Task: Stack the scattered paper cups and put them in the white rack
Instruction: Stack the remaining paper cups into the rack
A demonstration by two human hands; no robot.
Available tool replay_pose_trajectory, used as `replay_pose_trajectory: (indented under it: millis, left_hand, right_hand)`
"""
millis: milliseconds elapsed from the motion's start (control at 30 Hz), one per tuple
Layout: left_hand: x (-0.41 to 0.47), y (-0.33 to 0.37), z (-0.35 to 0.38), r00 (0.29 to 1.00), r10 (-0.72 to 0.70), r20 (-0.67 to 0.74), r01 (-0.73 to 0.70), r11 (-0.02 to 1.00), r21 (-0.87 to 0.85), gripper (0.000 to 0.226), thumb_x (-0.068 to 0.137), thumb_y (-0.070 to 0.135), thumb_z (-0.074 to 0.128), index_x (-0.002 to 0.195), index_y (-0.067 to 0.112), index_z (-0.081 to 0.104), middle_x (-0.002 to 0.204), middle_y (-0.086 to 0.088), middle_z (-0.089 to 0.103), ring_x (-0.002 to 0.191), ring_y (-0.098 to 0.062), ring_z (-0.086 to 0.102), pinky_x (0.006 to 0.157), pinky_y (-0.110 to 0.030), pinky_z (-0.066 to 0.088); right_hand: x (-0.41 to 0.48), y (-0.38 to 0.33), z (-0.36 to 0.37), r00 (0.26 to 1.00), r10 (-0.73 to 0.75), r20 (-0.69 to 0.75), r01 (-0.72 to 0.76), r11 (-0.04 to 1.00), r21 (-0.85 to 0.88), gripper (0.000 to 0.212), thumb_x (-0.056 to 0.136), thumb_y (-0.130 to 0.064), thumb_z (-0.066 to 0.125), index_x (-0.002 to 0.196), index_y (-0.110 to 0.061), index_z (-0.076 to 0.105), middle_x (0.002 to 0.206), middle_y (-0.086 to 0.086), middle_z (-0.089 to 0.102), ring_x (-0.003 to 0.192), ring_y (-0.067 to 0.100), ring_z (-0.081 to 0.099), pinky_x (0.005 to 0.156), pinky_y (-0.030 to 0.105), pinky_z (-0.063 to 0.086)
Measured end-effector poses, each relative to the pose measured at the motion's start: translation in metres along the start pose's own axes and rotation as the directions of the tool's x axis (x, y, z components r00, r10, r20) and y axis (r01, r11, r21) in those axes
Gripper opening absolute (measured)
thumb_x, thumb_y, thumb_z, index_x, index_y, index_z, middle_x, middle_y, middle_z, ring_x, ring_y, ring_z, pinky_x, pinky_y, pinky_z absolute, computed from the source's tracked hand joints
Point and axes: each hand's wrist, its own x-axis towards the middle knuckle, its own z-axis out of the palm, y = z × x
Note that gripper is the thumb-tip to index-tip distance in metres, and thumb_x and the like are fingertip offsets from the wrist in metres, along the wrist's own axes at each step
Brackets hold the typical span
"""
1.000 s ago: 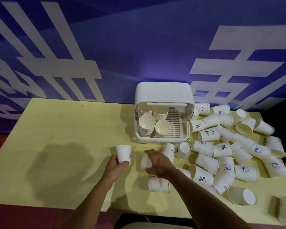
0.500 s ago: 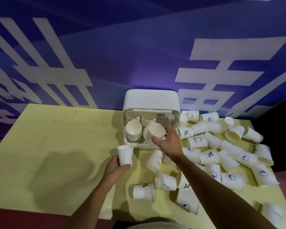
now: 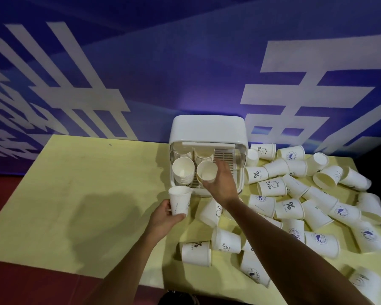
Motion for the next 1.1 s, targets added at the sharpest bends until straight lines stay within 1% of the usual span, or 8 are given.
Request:
replay_pose_trajectory:
  millis: [100,200,300,433,600,733,933,1100]
  left_hand:
    - [0.002,0.004,0.003,1.0,0.02,0.022,-0.02,1.0,0.012,0.052,0.076,0.022,0.082,0.123,0.019,0.057,0.113,0.003,0.068,0.098,-0.011,0.067,0.082,-0.026,0.053]
    - [0.002,0.008,0.01,0.998,0.041,0.037,-0.041,0.999,-0.011,0.054,0.076,0.021,0.082,0.123,0.018,0.056,0.115,0.002,0.067,0.101,-0.013,0.066,0.088,-0.031,0.054]
    - [0.002,0.013,0.02,0.996,0.065,0.063,-0.062,0.997,-0.042,0.053,0.075,0.021,0.083,0.12,0.02,0.057,0.115,0.004,0.068,0.1,-0.011,0.068,0.089,-0.031,0.055]
    - [0.004,0.028,0.03,0.983,0.139,0.116,-0.134,0.989,-0.056,0.053,0.07,0.024,0.086,0.116,0.029,0.061,0.109,0.011,0.071,0.096,-0.003,0.068,0.079,-0.02,0.052]
    - [0.007,0.039,0.035,0.963,0.23,0.141,-0.231,0.973,-0.013,0.055,0.069,0.027,0.086,0.11,0.048,0.056,0.105,0.025,0.068,0.096,0.01,0.061,0.076,-0.01,0.048]
    - [0.012,0.03,0.035,0.974,0.196,0.113,-0.198,0.98,0.005,0.056,0.073,0.028,0.086,0.118,0.032,0.053,0.114,0.015,0.062,0.103,-0.005,0.06,0.087,-0.024,0.049]
    - [0.014,0.008,0.029,0.989,0.116,0.093,-0.12,0.992,0.029,0.054,0.078,0.028,0.083,0.122,0.027,0.054,0.114,0.012,0.061,0.104,-0.009,0.059,0.086,-0.023,0.048]
    - [0.015,-0.007,0.021,0.995,0.071,0.075,-0.073,0.997,0.029,0.048,0.077,0.028,0.082,0.118,0.029,0.056,0.113,0.013,0.061,0.102,-0.011,0.059,0.081,-0.02,0.046]
  right_hand:
    - [-0.009,0.003,-0.004,0.999,0.005,-0.039,-0.006,1.0,-0.006,0.078,0.079,-0.029,0.079,0.145,-0.014,0.04,0.139,0.005,0.047,0.125,0.021,0.047,0.1,0.029,0.04]
    - [-0.022,0.003,-0.01,0.999,0.002,-0.042,0.0,0.999,0.046,0.062,0.082,-0.04,0.075,0.135,-0.017,0.053,0.127,0.0,0.057,0.112,0.014,0.056,0.092,0.027,0.046]
    - [-0.035,0.002,-0.015,0.989,0.044,0.143,-0.063,0.989,0.13,0.061,0.078,-0.053,0.076,0.127,-0.02,0.062,0.116,-0.006,0.064,0.101,0.005,0.061,0.089,0.029,0.053]
    - [-0.043,0.003,-0.019,0.943,0.038,0.33,-0.09,0.985,0.144,0.075,0.073,-0.059,0.079,0.135,-0.024,0.052,0.113,-0.01,0.062,0.102,0.009,0.063,0.083,0.022,0.05]
    - [-0.034,0.003,-0.028,0.97,0.06,0.235,-0.084,0.992,0.095,0.076,0.073,-0.057,0.078,0.137,-0.027,0.05,0.122,-0.009,0.062,0.102,0.008,0.06,0.083,0.019,0.046]
    - [-0.02,-0.006,-0.038,0.999,0.039,-0.019,-0.033,0.972,0.231,0.057,0.073,-0.051,0.077,0.124,-0.039,0.055,0.112,-0.024,0.064,0.099,-0.01,0.059,0.076,0.007,0.045]
    - [0.0,-0.013,-0.029,0.999,0.013,-0.046,-0.006,0.987,0.159,0.07,0.077,-0.034,0.077,0.139,-0.025,0.046,0.133,-0.003,0.052,0.119,0.016,0.052,0.099,0.037,0.048]
    - [0.008,-0.008,-0.012,1.0,-0.008,-0.002,0.008,0.999,0.038,0.075,0.081,-0.036,0.078,0.143,-0.016,0.042,0.136,0.005,0.05,0.122,0.022,0.05,0.1,0.038,0.046]
